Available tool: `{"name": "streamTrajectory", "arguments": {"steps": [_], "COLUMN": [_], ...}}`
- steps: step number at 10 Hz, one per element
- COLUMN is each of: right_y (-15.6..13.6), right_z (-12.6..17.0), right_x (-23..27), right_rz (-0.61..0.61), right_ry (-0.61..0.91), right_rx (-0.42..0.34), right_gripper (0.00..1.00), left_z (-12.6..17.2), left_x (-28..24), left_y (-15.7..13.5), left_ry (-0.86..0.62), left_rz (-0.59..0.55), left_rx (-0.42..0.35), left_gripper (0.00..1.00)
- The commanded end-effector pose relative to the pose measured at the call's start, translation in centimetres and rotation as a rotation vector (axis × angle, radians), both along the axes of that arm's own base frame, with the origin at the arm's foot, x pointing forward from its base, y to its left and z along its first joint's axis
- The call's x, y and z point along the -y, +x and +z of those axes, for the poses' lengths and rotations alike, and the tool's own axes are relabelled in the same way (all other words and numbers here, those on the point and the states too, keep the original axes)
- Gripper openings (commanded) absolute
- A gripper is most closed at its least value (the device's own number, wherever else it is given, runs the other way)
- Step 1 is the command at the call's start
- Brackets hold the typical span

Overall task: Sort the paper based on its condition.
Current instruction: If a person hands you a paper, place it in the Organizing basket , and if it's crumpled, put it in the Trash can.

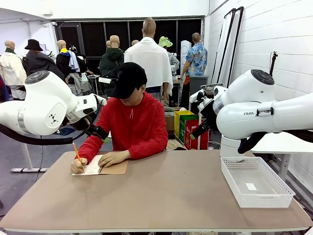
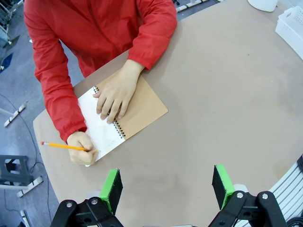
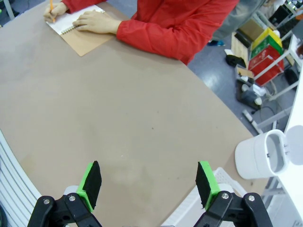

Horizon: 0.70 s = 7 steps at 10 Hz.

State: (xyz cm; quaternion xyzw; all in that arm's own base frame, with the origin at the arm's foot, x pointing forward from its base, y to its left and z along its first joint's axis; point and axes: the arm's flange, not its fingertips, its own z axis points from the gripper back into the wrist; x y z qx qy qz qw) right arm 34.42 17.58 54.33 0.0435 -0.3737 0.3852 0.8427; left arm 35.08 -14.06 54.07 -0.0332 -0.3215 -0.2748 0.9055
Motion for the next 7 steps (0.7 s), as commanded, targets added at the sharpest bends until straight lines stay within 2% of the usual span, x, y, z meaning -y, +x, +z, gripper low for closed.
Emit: {"name": "streamTrajectory", "arguments": {"steps": [1, 7], "right_y": [0.07, 0.07], "right_z": [-0.07, -0.07], "right_x": [0.06, 0.06], "right_rz": [0.003, 0.003], "right_ry": [0.008, 0.008], "right_rx": [-0.006, -0.006], "right_gripper": [1.00, 1.00], "left_z": [0.07, 0.07], "left_x": [-0.04, -0.04], "left_y": [0.01, 0.01], "left_ry": [-0.002, -0.002], "left_rz": [0.001, 0.001], "left_rx": [0.005, 0.005], "left_gripper": [1.00, 1.00]}}
